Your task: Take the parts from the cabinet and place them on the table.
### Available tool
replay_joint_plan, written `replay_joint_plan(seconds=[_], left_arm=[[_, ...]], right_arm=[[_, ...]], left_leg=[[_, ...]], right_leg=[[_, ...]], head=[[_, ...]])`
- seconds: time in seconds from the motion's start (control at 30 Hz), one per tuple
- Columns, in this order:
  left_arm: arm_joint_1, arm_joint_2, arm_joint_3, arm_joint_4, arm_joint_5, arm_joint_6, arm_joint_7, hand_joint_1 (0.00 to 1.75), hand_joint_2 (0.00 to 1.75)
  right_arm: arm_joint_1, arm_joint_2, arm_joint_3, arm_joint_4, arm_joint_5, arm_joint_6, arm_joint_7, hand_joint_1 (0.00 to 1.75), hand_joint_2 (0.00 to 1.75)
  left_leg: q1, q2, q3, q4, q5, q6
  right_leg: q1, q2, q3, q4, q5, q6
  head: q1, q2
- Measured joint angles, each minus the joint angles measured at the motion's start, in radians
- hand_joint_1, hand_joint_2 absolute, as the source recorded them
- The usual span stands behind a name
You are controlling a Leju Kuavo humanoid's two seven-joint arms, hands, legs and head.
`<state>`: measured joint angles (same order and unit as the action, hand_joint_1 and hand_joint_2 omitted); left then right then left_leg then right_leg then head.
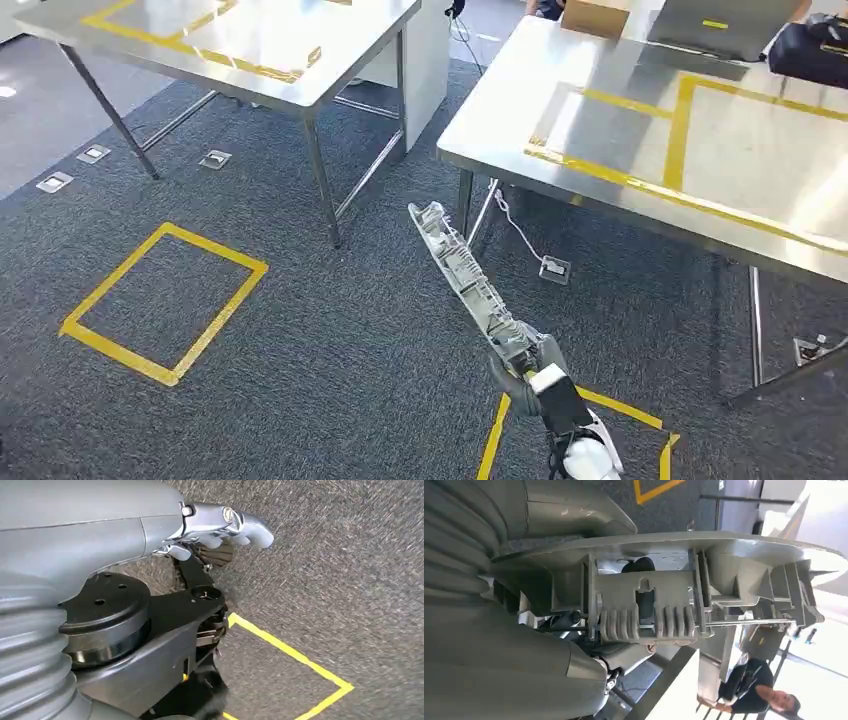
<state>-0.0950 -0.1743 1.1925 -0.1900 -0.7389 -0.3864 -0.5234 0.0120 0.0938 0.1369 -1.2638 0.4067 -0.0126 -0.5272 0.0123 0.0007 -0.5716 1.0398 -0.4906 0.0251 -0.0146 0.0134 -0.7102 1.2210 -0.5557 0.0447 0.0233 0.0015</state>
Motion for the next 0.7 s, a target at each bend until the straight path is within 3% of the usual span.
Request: replay_joint_plan(seconds=[0.03, 0.07, 0.1, 0.17, 0.2, 0.23, 0.27, 0.37, 0.4, 0.43, 0.47, 0.5, 0.53, 0.57, 0.6, 0.63, 0.67, 0.7], left_arm=[[0.003, 0.0, 0.0, 0.0, 0.0, 0.0, 0.0, 0.0, 1.75], [0.005, 0.002, 0.0, 0.0, 0.0, 0.0, 0.0, 0.0, 1.75], [0.006, 0.002, 0.0, 0.0, 0.0, 0.0, 0.001, 0.0, 1.75], [0.004, 0.001, 0.0, 0.0, 0.0, 0.0, 0.001, 0.0, 1.75], [0.004, 0.001, 0.0, 0.0, 0.0, 0.0, 0.001, 0.0, 1.75], [0.004, 0.001, 0.0, 0.0, 0.0, 0.0, 0.0, 0.0, 1.75], [0.004, 0.001, 0.0, 0.0, 0.0, 0.0, -0.001, 0.0, 1.75], [0.003, 0.001, 0.0, 0.0, 0.0, 0.0, 0.0, 0.0, 1.75], [0.003, 0.001, 0.0, 0.0, 0.0, 0.0, 0.0, 0.0, 1.75], [0.002, 0.002, 0.0, 0.0, -0.002, 0.0, -0.001, 0.0, 1.75], [0.001, 0.001, 0.0, 0.0, -0.003, -0.003, -0.003, 0.0, 1.75], [0.002, 0.002, 0.0, 0.0, -0.006, -0.003, -0.002, 0.0, 1.75], [0.004, 0.002, 0.0, 0.0, -0.007, -0.003, 0.0, 0.0, 1.75], [0.006, 0.002, 0.0, 0.0, -0.007, -0.003, 0.0, 0.0, 1.75], [0.007, 0.002, 0.0, 0.0, -0.007, -0.003, 0.0, 0.0, 1.75], [0.006, 0.002, 0.0, 0.0, -0.007, -0.003, 0.001, 0.0, 1.75], [0.005, 0.002, 0.0, 0.0, -0.006, -0.003, 0.003, 0.0, 1.75], [0.004, 0.002, 0.0, 0.0, -0.006, -0.003, 0.003, 0.0, 1.75]], right_arm=[[0.0, 0.0, 0.0, 0.0, 0.0, 0.0, 0.0, 1.75, 1.75], [0.001, 0.0, 0.0, 0.0, 0.0, 0.0, 0.0, 1.75, 1.75], [0.002, 0.0, -0.002, 0.0, 0.0, 0.0, 0.0, 1.75, 1.75], [0.002, 0.0, -0.008, 0.0, 0.0, 0.0, 0.0, 1.75, 1.75], [0.002, 0.0, -0.009, 0.0, 0.0, 0.0, 0.001, 1.75, 1.75], [0.001, 0.0, -0.009, -0.001, 0.0, -0.001, 0.001, 1.75, 1.75], [0.002, 0.001, -0.009, -0.002, 0.0, -0.001, 0.0, 1.75, 1.75], [0.004, 0.001, -0.011, -0.004, 0.001, -0.002, 0.0, 1.75, 1.75], [0.006, 0.001, -0.013, -0.006, 0.001, -0.002, 0.0, 1.75, 1.75], [0.009, 0.001, -0.013, -0.01, 0.001, -0.002, -0.002, 1.75, 1.75], [0.008, 0.001, -0.015, -0.011, 0.001, -0.002, 0.0, 1.75, 1.75], [0.009, 0.003, -0.016, -0.011, 0.001, -0.002, 0.0, 1.75, 1.75], [0.011, 0.004, -0.016, -0.012, 0.001, -0.002, 0.0, 1.75, 1.75], [0.013, 0.004, -0.016, -0.012, 0.001, -0.002, 0.0, 1.75, 1.75], [0.017, 0.004, -0.017, -0.012, 0.001, -0.002, 0.0, 1.75, 1.75], [0.019, 0.004, -0.018, -0.012, 0.001, -0.002, 0.0, 1.75, 1.75], [0.021, 0.004, -0.018, -0.013, 0.001, -0.002, 0.0, 1.75, 1.75], [0.022, 0.004, -0.018, -0.015, 0.002, -0.002, 0.001, 1.75, 1.75]], left_leg=[[-0.002, 0.015, 0.0, 0.0, -0.002, 0.002], [-0.002, 0.03, -0.001, 0.0, -0.002, 0.003], [-0.002, 0.043, 0.0, 0.001, -0.004, 0.002], [-0.002, 0.067, 0.004, 0.001, -0.007, -0.001], [-0.003, 0.078, 0.007, 0.002, -0.01, -0.005], [-0.008, 0.085, 0.01, 0.003, -0.013, -0.01], [-0.012, 0.094, 0.012, 0.003, -0.015, -0.015], [-0.012, 0.122, 0.023, -0.007, -0.015, -0.034], [-0.009, 0.115, 0.02, -0.005, -0.022, -0.043], [-0.006, 0.064, 0.017, 0.016, -0.038, -0.048], [-0.004, 0.027, -0.006, 0.07, -0.075, -0.05], [-0.003, 0.009, -0.046, 0.159, -0.121, -0.052], [-0.003, 0.004, -0.087, 0.245, -0.155, -0.054], [-0.003, 0.003, -0.116, 0.302, -0.166, -0.055], [-0.003, 0.003, -0.121, 0.305, -0.151, -0.054], [-0.002, 0.002, -0.105, 0.265, -0.116, -0.053], [-0.001, -0.002, -0.07, 0.184, -0.066, -0.051], [0.001, -0.021, -0.025, 0.085, -0.018, -0.048]], right_leg=[[-0.001, -0.004, -0.032, 0.069, -0.027, 0.002], [-0.001, -0.006, -0.052, 0.111, -0.035, 0.003], [-0.001, -0.008, -0.046, 0.102, -0.019, 0.004], [0.0, -0.019, 0.031, -0.039, 0.057, 0.0], [0.001, -0.048, 0.09, -0.14, 0.094, -0.004], [0.008, -0.092, 0.11, -0.184, 0.083, -0.016], [0.01, -0.091, 0.108, -0.19, 0.091, -0.021], [0.014, -0.053, 0.101, -0.189, 0.092, -0.038], [0.002, -0.042, 0.108, -0.198, 0.1, -0.047], [0.001, -0.035, 0.11, -0.199, 0.101, -0.051], [0.0, -0.026, 0.109, -0.199, 0.102, -0.057], [0.0, -0.014, 0.108, -0.199, 0.102, -0.059], [0.0, 0.0, 0.107, -0.199, 0.102, -0.059], [0.0, 0.015, 0.107, -0.198, 0.102, -0.059], [0.0, 0.029, 0.108, -0.197, 0.102, -0.059], [0.0, 0.043, 0.108, -0.195, 0.102, -0.058], [-0.001, 0.058, 0.108, -0.193, 0.102, -0.057], [-0.002, 0.072, 0.108, -0.189, 0.101, -0.053]], head=[[0.0, 0.0], [0.001, 0.0], [0.001, 0.0], [0.002, 0.0], [0.003, 0.0], [0.003, 0.0], [0.002, 0.0], [0.003, 0.0], [0.003, 0.0], [0.001, 0.0], [-0.004, 0.0], [-0.008, 0.0], [-0.008, 0.0], [-0.008, 0.0], [-0.008, 0.0], [-0.008, 0.0], [-0.008, 0.0], [-0.009, 0.0]])
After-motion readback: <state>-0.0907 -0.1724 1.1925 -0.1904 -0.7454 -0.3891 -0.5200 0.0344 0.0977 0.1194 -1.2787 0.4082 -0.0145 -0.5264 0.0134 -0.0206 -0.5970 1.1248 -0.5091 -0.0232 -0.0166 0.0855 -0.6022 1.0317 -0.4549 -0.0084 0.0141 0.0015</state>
